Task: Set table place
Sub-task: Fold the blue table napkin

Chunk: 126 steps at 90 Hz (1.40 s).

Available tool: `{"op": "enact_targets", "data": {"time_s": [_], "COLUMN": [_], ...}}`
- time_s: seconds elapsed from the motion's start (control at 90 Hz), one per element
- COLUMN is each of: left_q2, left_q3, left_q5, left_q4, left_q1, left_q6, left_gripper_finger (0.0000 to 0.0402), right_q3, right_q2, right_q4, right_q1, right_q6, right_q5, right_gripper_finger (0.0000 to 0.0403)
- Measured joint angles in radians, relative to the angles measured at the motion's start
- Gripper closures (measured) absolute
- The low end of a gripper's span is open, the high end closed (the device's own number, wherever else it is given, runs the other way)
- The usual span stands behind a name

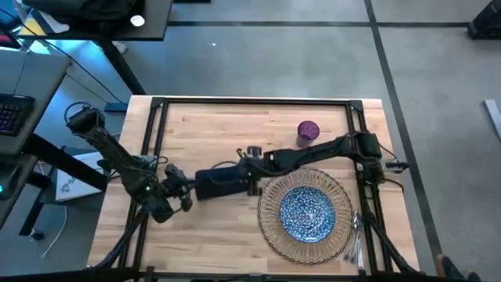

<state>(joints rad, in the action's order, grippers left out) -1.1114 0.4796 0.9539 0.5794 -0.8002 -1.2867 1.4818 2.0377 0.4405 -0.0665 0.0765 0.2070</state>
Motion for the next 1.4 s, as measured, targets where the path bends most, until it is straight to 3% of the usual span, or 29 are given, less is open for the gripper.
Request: {"op": "enact_targets", "data": {"time_s": [0.244, 0.567, 0.978, 1.2, 1.4], "left_q2": [-0.001, -0.001, -0.001, -0.001, 0.0], "left_q3": [-0.094, -0.106, -0.064, 0.004, 0.03], "left_q5": [-0.058, -0.141, -0.245, -0.266, -0.306], "left_q4": [-0.127, -0.111, -0.106, -0.101, -0.09], "left_q1": [0.061, 0.073, 0.045, 0.025, 0.003], "left_q6": [0.037, 0.072, 0.127, 0.255, 0.297], "left_gripper_finger": [0.0401, 0.0401, 0.0401, 0.0401, 0.0401], "right_q3": [-0.06, -0.061, -0.06, -0.071, -0.106], "right_q2": [0.034, 0.101, 0.053, 0.065, 0.15], "right_q4": [-0.165, -0.262, -0.346, -0.383, -0.42], "right_q1": [0.04, 0.046, 0.027, -0.019, -0.02], "right_q6": [0.057, 0.089, 0.094, 0.05, -0.032], "right_q5": [-0.022, -0.001, 0.073, -0.004, -0.041], "right_gripper_finger": [0.0403, 0.04, 0.0262, 0.0253, 0.0258]}}
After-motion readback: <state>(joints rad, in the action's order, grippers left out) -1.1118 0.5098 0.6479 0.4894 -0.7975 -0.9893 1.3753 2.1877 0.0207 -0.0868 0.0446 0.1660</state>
